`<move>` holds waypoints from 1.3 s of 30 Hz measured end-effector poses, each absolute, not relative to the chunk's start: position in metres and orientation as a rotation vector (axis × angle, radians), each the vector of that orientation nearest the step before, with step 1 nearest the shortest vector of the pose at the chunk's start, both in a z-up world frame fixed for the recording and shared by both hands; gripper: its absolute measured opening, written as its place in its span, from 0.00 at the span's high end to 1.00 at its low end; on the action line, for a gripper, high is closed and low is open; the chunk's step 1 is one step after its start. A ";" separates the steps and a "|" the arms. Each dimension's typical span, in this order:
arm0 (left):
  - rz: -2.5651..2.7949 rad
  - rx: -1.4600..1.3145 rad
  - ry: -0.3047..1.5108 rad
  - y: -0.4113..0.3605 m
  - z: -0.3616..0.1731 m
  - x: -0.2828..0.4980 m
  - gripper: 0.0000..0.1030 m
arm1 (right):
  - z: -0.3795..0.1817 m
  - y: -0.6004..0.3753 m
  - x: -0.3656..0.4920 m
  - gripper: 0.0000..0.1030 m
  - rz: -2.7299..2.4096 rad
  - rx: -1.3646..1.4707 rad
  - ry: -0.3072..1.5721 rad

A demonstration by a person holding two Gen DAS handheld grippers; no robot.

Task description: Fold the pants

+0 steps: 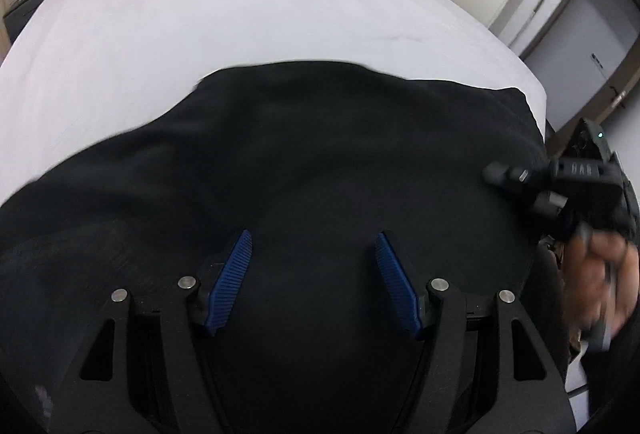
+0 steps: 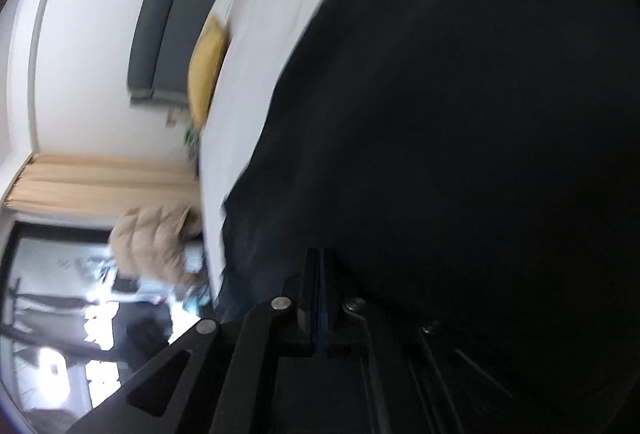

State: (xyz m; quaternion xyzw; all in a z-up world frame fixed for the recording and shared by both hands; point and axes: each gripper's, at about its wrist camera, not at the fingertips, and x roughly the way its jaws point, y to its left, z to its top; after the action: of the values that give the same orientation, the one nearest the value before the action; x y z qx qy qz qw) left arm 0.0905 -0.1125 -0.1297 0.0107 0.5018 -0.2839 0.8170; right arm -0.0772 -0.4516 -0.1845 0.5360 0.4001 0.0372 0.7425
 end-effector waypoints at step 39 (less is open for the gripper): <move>-0.395 -0.198 0.997 0.093 -0.052 0.040 0.45 | -0.189 -0.572 -0.216 0.42 -0.460 1.302 0.657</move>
State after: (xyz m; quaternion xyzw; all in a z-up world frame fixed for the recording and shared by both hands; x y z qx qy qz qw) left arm 0.0402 0.0925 -0.0519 -0.0942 0.4743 -0.1877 0.8549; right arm -0.2159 -0.5725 -0.1895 0.5893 0.2975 -0.2083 0.7216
